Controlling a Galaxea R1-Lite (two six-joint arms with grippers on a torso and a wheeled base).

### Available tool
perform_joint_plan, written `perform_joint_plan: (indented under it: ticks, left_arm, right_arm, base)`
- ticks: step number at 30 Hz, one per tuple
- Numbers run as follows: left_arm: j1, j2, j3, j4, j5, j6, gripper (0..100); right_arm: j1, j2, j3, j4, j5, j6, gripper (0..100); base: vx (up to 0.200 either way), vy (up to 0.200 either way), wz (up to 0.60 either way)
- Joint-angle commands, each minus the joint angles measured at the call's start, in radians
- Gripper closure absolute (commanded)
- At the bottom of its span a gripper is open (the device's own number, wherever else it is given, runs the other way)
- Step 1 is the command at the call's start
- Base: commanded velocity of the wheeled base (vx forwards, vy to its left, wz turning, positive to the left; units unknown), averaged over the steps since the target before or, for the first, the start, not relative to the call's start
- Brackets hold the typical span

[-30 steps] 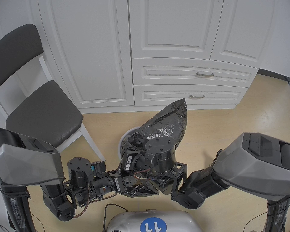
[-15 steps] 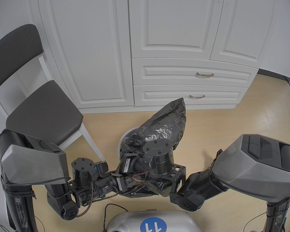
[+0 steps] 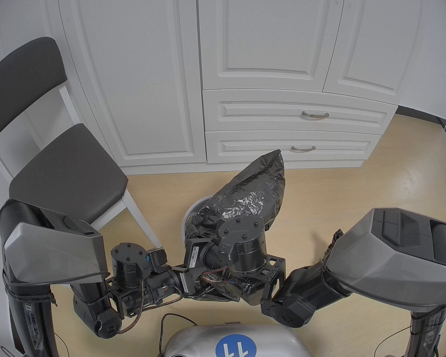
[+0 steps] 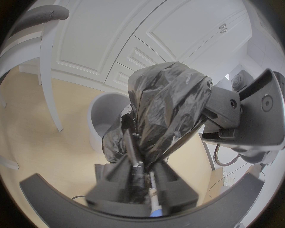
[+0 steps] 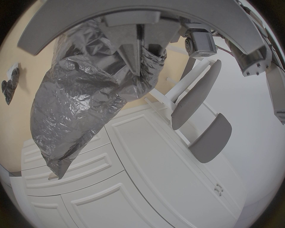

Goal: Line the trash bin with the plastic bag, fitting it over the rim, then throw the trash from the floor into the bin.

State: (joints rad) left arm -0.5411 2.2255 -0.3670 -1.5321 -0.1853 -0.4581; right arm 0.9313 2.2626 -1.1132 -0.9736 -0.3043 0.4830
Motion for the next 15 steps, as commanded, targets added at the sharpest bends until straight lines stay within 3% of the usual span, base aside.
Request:
perform_joint_plan:
  ticks: [1, 12, 13, 15]
  left_arm:
    - [0.001, 0.002, 0.0, 0.0, 0.0, -0.001, 100]
    - [0.012, 0.0, 0.0, 0.0, 0.0, -0.001, 100]
    - [0.012, 0.0, 0.0, 0.001, -0.002, -0.001, 100]
    - [0.012, 0.0, 0.0, 0.0, 0.0, -0.001, 100]
  right_arm:
    - [0.001, -0.005, 0.001, 0.001, -0.004, -0.001, 100]
    - [0.0, -0.009, 0.038, -0.013, -0.006, -0.04, 100]
    - [0.0, -0.012, 0.039, -0.014, -0.004, -0.043, 0]
    - [-0.003, -0.034, 0.042, -0.01, -0.004, -0.043, 0]
  base:
    - [0.0, 0.0, 0.0]
    - [0.0, 0.0, 0.0]
    - [0.0, 0.0, 0.0]
    - [0.0, 0.0, 0.0]
